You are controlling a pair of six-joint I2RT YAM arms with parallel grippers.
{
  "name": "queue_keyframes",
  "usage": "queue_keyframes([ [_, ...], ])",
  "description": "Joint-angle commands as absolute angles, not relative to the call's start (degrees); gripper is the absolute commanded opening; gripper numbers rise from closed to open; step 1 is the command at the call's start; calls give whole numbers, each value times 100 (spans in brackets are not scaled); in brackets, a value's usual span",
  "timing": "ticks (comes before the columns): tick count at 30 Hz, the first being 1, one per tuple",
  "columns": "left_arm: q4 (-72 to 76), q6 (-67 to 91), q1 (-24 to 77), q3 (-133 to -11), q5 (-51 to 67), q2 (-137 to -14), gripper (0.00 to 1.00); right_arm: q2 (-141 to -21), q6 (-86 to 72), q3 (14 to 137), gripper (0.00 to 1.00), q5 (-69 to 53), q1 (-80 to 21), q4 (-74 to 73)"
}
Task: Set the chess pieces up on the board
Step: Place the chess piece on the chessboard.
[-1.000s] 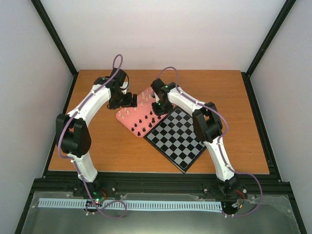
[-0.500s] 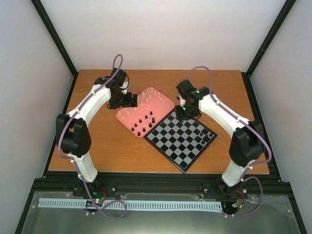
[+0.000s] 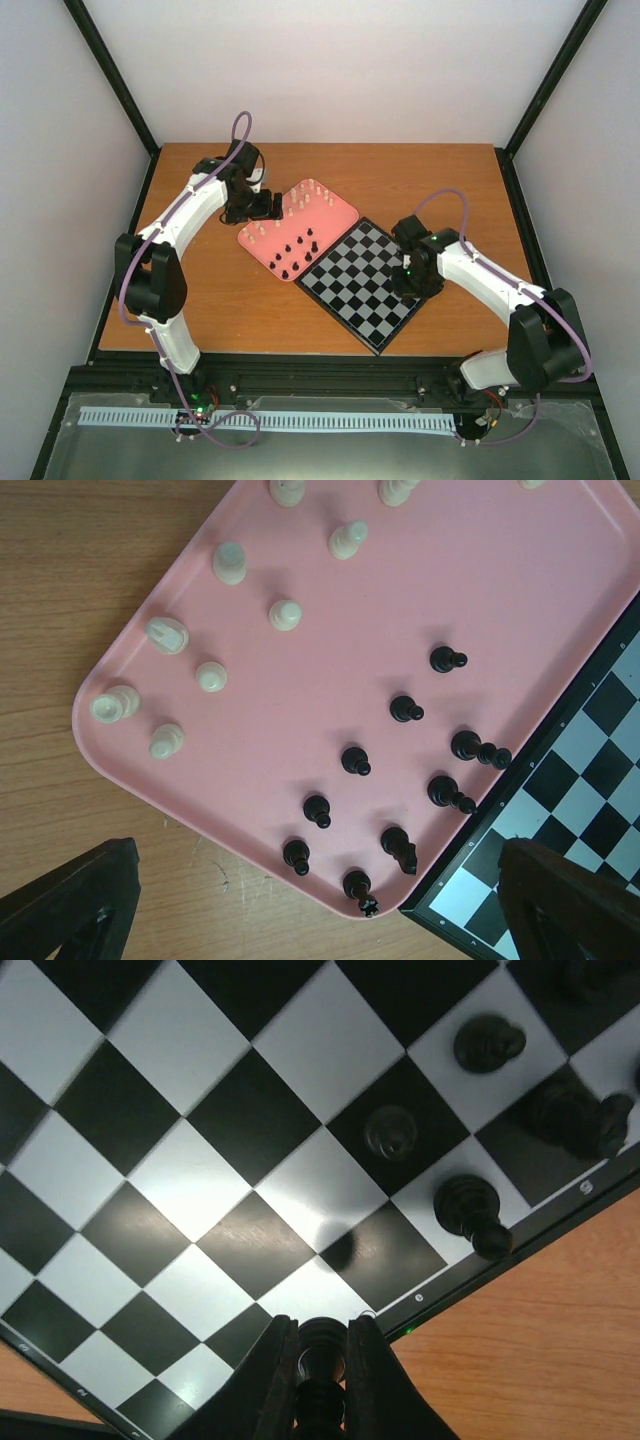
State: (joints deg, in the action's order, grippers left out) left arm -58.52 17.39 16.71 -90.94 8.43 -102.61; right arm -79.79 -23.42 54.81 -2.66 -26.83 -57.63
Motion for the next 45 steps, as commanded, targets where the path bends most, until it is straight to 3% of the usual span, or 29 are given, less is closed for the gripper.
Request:
queue_keyframes([
  [1, -5774, 1819, 1644, -9089, 881, -10149, 100, -7805, -2606, 5053, 6, -346, -2615, -5314],
  [33, -5801, 1802, 1644, -9154, 861, -10278, 100, -8026, -2423, 4577, 10, -75, -2158, -4640],
  [37, -5801, 1802, 1644, -9158, 870, -10274, 100, -7977, -2419, 4515, 18, -38, -2162, -4613],
  [45, -5810, 1796, 1644, -9162, 879, -10275, 100, -7947, -2402, 4491, 23, -143, -2162, -4561],
])
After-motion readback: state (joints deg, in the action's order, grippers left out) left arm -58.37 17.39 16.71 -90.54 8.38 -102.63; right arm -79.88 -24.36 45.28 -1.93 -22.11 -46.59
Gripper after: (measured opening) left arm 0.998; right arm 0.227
